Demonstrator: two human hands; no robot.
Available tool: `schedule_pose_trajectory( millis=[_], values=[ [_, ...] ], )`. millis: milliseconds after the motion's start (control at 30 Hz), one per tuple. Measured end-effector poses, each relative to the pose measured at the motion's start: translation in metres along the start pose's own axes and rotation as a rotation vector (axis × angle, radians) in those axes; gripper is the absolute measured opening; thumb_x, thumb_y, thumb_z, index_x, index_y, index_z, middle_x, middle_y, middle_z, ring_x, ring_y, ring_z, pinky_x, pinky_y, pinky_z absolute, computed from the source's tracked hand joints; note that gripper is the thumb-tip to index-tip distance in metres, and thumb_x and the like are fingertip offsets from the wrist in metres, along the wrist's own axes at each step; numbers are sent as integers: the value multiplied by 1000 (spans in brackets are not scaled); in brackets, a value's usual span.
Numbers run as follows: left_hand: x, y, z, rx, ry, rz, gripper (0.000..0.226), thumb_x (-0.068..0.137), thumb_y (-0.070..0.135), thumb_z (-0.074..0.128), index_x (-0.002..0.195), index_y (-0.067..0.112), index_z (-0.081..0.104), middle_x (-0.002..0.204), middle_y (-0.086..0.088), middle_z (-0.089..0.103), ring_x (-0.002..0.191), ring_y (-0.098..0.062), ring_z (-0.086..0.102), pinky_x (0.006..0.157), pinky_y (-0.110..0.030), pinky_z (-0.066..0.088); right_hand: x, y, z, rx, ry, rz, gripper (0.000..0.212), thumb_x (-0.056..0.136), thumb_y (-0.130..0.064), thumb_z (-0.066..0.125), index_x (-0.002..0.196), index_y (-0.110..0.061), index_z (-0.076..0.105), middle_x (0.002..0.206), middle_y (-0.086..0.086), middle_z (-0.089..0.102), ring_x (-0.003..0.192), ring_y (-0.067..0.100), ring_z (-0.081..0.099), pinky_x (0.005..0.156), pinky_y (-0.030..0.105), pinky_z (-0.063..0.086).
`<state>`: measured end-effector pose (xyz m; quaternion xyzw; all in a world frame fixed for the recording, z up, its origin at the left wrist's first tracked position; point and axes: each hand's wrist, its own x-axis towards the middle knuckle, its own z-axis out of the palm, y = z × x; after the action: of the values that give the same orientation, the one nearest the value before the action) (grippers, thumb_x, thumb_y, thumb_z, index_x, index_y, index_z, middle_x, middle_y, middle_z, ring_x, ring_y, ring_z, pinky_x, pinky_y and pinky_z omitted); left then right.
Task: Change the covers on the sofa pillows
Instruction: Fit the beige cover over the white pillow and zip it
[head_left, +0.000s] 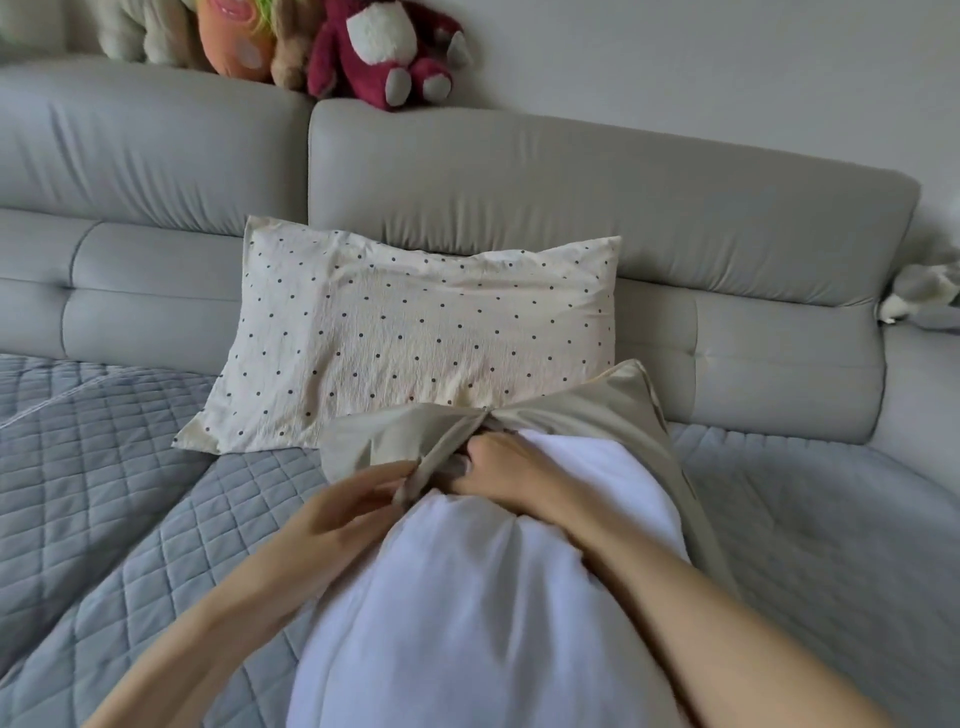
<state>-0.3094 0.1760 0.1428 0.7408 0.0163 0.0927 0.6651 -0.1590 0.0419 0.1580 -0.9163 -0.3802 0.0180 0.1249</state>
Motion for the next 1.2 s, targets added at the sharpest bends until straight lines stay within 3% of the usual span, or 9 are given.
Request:
schedule_pose_trajectory(
  millis=[133,267,367,533,633,733,800,933,1200],
  values=[
    [-31,2,-1,-33,-16,-97,73,27,83,69,92,48,67,104,15,69,97,-7,65,83,-24,49,-17,16,-24,180,114,71,26,88,-41,54,97,-18,63,127,10,57,117,25,51,91,31,38],
    [-51,31,22,-85,-123,-87,61,54,78,60,107,50,53,92,45,59,88,23,56,73,-9,46,-30,38,-71,179,177,256,32,86,-30,60,58,-19,49,83,10,65,86,26,57,63,29,36],
    [-52,46,56,-41,-159,-20,40,77,51,58,114,39,47,94,37,64,88,19,58,69,-5,46,-59,39,-111,251,307,289,39,81,-35,61,51,-13,49,54,6,50,62,21,50,56,30,35],
    [-5,35,121,395,105,253,39,85,54,51,100,18,53,75,0,60,72,-19,57,69,-25,38,-122,2,-134,289,301,167,59,85,-63,45,111,-14,64,106,-6,63,100,12,55,86,30,42],
    [12,34,168,421,47,302,41,96,45,39,119,13,50,101,-16,63,99,-34,56,87,-38,40,-140,13,-102,-80,224,363,71,76,-77,36,138,-42,34,152,-12,18,141,18,12,109,52,23],
    [17,21,180,93,-201,174,51,87,63,38,135,46,39,137,13,50,132,-12,40,109,-34,32,-160,48,-92,-59,284,440,85,69,-78,45,143,-48,15,155,-14,0,143,20,1,111,53,20],
    [25,11,162,-183,-27,99,29,93,44,46,114,35,63,117,9,65,112,-12,57,93,-26,44,-172,63,-90,-38,284,400,89,69,-75,53,143,-50,11,155,-16,-1,144,16,3,112,48,21],
    [39,-13,131,71,252,115,12,87,24,63,79,17,68,68,4,66,64,-11,57,58,-22,42,-179,62,-66,-74,331,340,91,62,-83,38,143,-51,9,154,-20,2,143,12,4,114,43,20],
    [39,-37,120,39,211,-123,23,88,29,61,100,10,63,89,-2,66,78,-14,60,61,-21,44,-175,47,-38,-253,333,310,73,85,-57,50,144,-47,8,156,-15,-6,144,14,-7,115,45,9]
  ],
)
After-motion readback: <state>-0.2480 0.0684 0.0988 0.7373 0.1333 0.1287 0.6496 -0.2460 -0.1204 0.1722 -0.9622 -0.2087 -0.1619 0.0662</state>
